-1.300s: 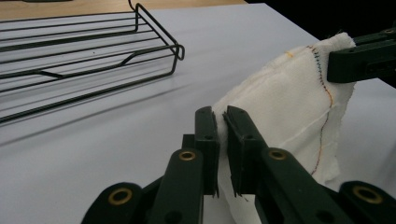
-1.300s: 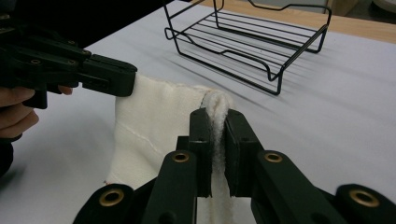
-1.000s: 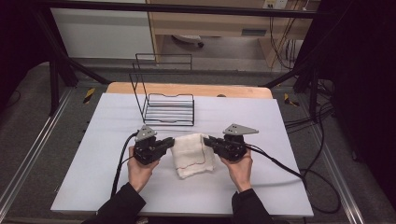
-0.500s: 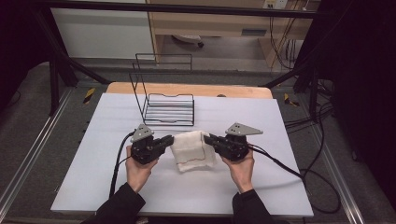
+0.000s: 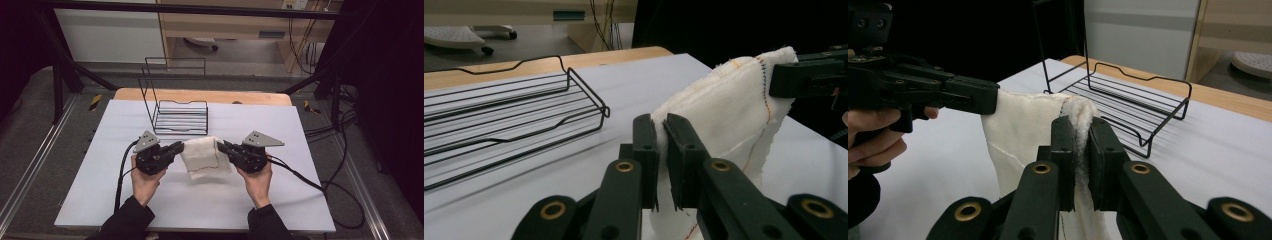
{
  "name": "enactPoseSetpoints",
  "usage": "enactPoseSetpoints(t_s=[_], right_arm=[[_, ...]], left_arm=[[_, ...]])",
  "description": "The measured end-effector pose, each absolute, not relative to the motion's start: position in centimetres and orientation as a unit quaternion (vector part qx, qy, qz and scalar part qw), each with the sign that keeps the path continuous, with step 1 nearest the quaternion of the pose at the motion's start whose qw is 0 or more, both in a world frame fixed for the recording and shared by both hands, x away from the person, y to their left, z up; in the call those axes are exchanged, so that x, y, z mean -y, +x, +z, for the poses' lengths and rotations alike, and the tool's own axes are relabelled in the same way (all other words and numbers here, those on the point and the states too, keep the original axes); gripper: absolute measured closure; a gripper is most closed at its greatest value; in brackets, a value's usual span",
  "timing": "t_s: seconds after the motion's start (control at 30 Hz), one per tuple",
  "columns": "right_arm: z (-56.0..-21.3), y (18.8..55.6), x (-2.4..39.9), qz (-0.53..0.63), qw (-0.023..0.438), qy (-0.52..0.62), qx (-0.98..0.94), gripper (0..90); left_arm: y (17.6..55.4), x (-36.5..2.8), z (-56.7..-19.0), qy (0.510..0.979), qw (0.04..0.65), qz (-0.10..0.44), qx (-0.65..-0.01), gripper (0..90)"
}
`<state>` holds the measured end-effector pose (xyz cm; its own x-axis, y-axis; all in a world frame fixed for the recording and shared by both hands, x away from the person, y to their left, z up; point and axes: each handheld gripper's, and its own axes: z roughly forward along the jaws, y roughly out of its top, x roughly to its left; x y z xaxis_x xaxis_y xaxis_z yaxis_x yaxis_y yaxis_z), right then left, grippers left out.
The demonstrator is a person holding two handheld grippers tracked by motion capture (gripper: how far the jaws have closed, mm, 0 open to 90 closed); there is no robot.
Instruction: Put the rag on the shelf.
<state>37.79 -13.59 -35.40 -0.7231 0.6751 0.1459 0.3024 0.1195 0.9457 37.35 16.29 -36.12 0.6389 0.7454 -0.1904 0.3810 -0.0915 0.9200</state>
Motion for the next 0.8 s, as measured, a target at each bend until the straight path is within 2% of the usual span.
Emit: enactPoseSetpoints(t_s=[0.8], right_arm=[[-32.7,37.2,12.1,0.613,0.189,0.318,-0.698,83.0]], left_arm=[[36.8,-17.8,-32.8,0.685,0.584,0.202,-0.386,83.1]])
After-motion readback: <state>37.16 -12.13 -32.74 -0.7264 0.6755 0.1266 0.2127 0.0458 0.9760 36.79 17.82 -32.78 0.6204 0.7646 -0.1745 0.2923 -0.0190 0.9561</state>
